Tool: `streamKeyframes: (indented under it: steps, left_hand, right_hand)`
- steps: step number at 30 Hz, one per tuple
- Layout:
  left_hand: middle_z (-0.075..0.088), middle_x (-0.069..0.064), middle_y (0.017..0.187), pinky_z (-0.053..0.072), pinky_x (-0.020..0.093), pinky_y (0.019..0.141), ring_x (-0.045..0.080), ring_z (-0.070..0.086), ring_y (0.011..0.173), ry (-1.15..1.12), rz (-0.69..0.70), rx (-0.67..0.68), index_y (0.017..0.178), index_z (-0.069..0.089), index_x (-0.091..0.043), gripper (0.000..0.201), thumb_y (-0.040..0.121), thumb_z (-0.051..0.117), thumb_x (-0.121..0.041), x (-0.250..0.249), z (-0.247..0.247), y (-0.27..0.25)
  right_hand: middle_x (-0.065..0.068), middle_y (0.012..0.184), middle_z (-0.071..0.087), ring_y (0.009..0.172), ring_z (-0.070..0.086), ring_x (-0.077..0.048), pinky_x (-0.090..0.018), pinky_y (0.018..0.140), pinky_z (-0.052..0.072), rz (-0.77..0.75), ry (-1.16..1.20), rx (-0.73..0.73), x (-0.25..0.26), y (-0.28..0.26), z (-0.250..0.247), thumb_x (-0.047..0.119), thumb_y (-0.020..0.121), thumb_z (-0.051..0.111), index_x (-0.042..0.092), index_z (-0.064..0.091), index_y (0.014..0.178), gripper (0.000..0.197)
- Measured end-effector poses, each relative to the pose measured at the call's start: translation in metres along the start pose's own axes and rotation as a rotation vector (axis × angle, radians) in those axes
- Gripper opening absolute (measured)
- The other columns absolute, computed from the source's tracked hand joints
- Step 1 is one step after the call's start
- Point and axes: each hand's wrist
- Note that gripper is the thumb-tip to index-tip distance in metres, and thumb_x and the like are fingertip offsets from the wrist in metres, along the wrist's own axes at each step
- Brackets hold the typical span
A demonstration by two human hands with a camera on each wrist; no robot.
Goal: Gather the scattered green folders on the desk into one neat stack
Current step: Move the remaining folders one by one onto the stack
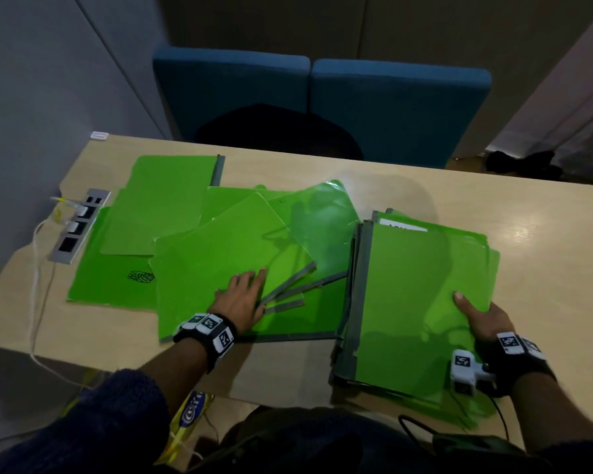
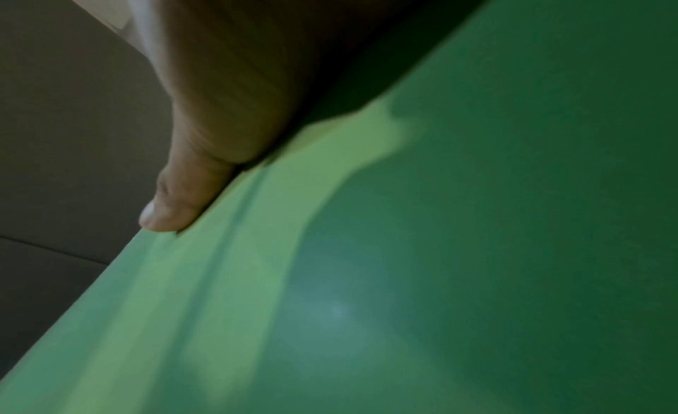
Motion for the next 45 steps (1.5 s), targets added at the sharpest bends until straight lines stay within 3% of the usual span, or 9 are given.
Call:
streamKeyframes:
  steps: [7,11,16,22,25,30,35,41,45]
  left_hand:
    - [0.041,0.006,0.149,0.046,0.042,0.099,0.029,0.045,0.128,-0.073,0.171,-0.116,0.143,0.04,-0.022,0.052,0.094,0.05,-0.034,-0.019,-0.033,0.008]
    - [0.049,0.013,0.142,0.048,0.046,0.095,0.036,0.053,0.12,-0.154,0.267,-0.187,0.137,0.051,-0.016,0.046,0.092,0.054,-0.024,-0.055,-0.049,0.041]
    - [0.042,0.01,0.143,0.046,0.051,0.096,0.034,0.044,0.126,-0.094,0.231,-0.024,0.136,0.046,-0.017,0.043,0.094,0.051,-0.021,-0.087,-0.033,0.064]
    - [0.031,0.002,0.147,0.048,0.054,0.093,0.029,0.034,0.132,0.037,0.147,0.051,0.138,0.038,-0.021,0.063,0.087,0.059,-0.05,-0.085,-0.024,0.067]
    - [0.026,0.005,0.148,0.047,0.058,0.093,0.034,0.03,0.134,0.074,0.135,0.108,0.142,0.027,-0.022,0.059,0.093,0.054,-0.04,-0.092,-0.024,0.069]
    - [0.018,0.008,0.15,0.046,0.064,0.09,0.038,0.031,0.133,0.202,0.07,0.096,0.151,0.003,-0.021,0.089,0.085,0.058,0.0,-0.113,-0.027,0.063]
    - [0.014,0.003,0.151,0.044,0.066,0.091,0.034,0.03,0.131,0.106,0.044,0.127,0.149,0.014,-0.025,0.103,0.069,0.071,0.009,-0.122,-0.036,0.061]
    - [0.037,0.0,0.14,0.052,0.051,0.08,0.028,0.042,0.118,-0.082,0.001,-0.136,0.143,0.029,-0.027,0.074,0.081,0.064,-0.008,-0.113,-0.071,0.041]
    - [0.046,-0.004,0.135,0.052,0.039,0.073,0.024,0.045,0.112,-0.124,0.078,-0.372,0.144,0.035,-0.035,0.085,0.074,0.05,0.012,-0.109,-0.1,0.024]
  right_hand:
    - [-0.019,0.11,0.067,0.089,0.064,-0.034,-0.041,0.083,0.051,-0.017,-0.113,0.002,0.0,-0.005,-0.004,0.098,0.025,0.055,0.009,0.063,0.123,0.133]
    - [-0.027,0.121,0.064,0.087,0.061,-0.033,-0.042,0.085,0.051,-0.017,-0.123,0.012,0.004,-0.004,-0.003,0.065,0.074,0.064,0.004,0.059,0.128,0.082]
    - [-0.023,0.117,0.067,0.093,0.067,-0.036,-0.047,0.087,0.054,-0.001,-0.122,0.015,0.003,0.006,-0.008,0.066,0.071,0.068,0.008,0.061,0.127,0.08]
    - [-0.021,0.114,0.068,0.089,0.065,-0.034,-0.043,0.086,0.053,0.011,-0.148,-0.036,0.01,0.021,-0.037,0.065,0.07,0.069,0.009,0.063,0.124,0.078]
    - [-0.02,0.109,0.069,0.09,0.066,-0.036,-0.045,0.085,0.054,0.053,-0.153,-0.062,0.003,0.029,-0.049,0.078,0.052,0.064,0.011,0.064,0.123,0.098]
    - [-0.022,0.115,0.068,0.091,0.067,-0.037,-0.048,0.087,0.054,0.062,-0.146,-0.062,-0.01,0.035,-0.054,0.064,0.074,0.069,0.009,0.064,0.123,0.073]
    - [-0.023,0.113,0.068,0.086,0.065,-0.034,-0.04,0.08,0.053,0.074,-0.172,-0.053,-0.008,0.039,-0.056,0.06,0.078,0.069,0.009,0.064,0.124,0.069]
    - [-0.023,0.113,0.068,0.085,0.064,-0.033,-0.039,0.077,0.05,0.075,-0.186,0.008,-0.006,0.04,-0.06,0.057,0.081,0.067,0.006,0.062,0.124,0.067]
    - [-0.022,0.115,0.068,0.086,0.065,-0.034,-0.038,0.076,0.051,0.066,-0.216,0.012,-0.006,0.042,-0.061,0.061,0.08,0.065,0.007,0.061,0.125,0.071]
Point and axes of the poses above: each hand's wrist, its own y-axis towards the middle knuckle, its own z-axis out of the palm, x = y × z
